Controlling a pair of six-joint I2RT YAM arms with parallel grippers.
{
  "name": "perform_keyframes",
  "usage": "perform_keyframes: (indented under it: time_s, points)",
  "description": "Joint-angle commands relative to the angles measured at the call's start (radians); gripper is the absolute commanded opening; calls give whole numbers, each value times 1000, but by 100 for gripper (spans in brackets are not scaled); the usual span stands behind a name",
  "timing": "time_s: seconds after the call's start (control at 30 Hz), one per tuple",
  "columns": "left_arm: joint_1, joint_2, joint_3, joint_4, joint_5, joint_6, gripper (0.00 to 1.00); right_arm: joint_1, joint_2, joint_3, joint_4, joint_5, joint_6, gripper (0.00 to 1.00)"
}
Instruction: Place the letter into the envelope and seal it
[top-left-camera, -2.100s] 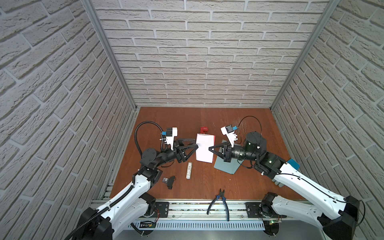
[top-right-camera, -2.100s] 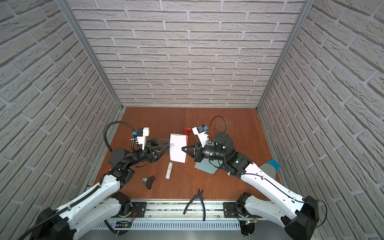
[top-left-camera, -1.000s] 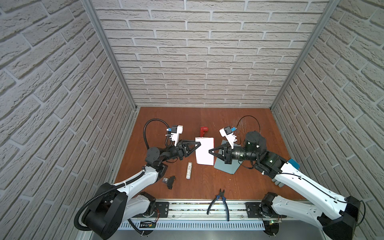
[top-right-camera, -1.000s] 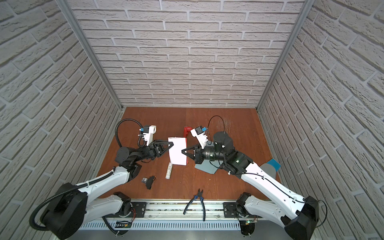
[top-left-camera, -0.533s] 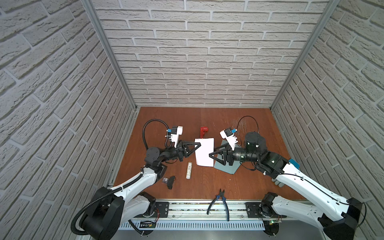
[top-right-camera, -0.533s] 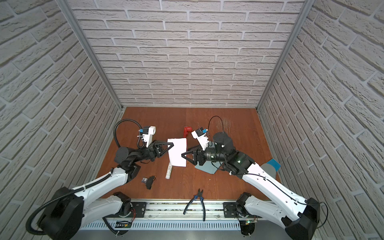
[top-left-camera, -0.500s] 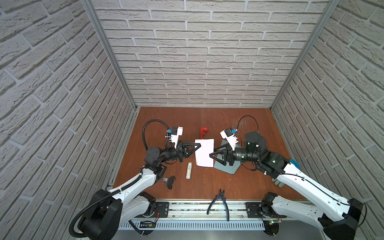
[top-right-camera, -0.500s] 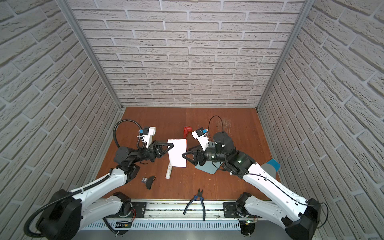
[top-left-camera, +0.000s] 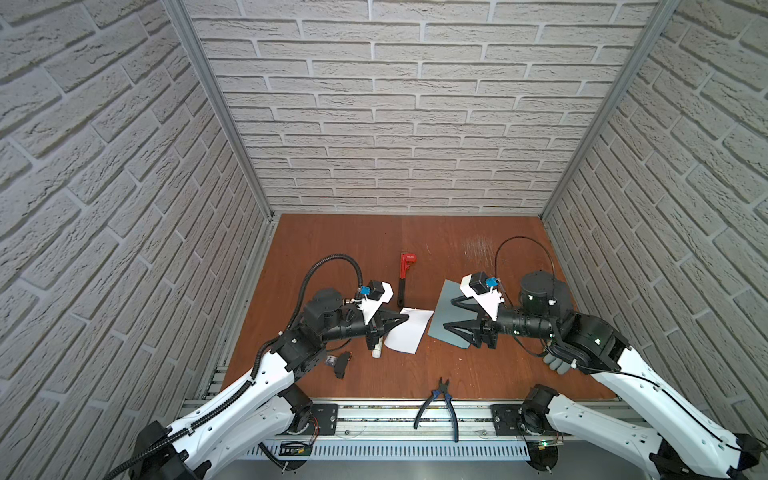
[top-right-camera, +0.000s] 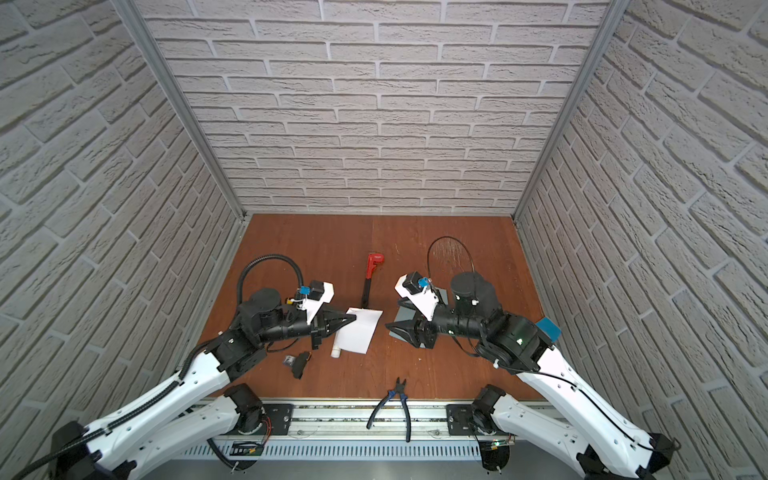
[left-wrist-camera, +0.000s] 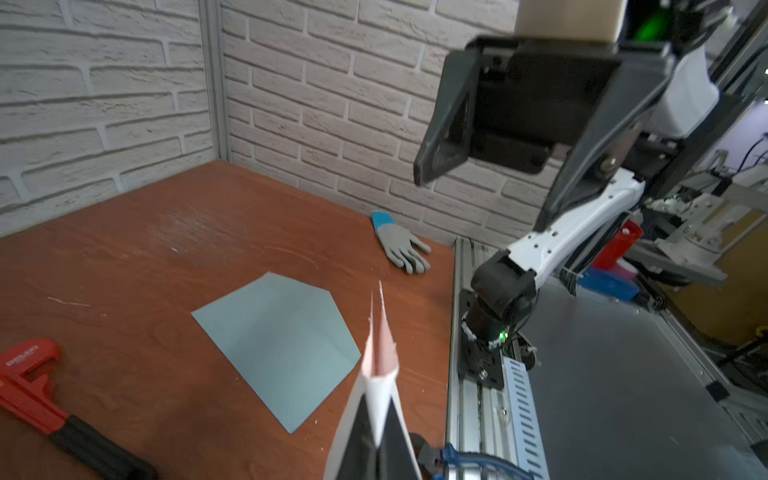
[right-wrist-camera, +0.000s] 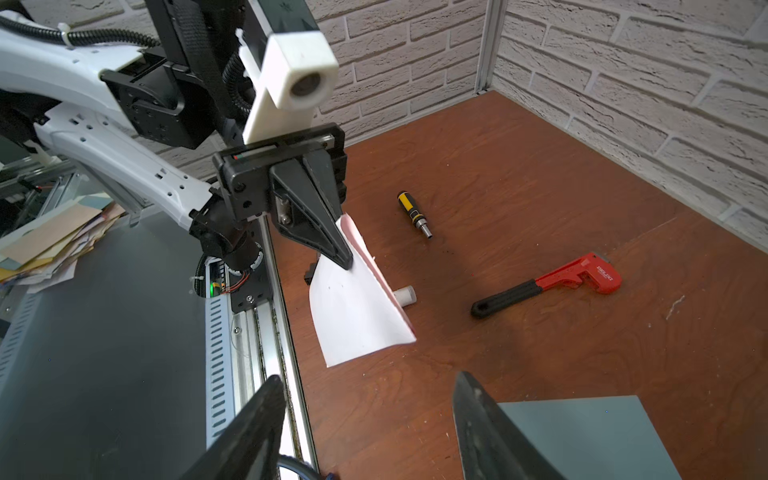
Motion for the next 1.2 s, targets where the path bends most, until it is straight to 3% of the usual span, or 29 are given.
perform_keyframes:
  time_s: [0.0,0.37,1.17]
  points:
    - [-53,-36,-8,-62,-47,240,0,31,27,31,-28,-4,-128,63]
    - [-127,-29,1,-114,-46,409,0,209,186,47,-16,89,-205,60]
    - [-149,-101,-39,-36,-69,426,0,243,250,7,60,74,-157,39]
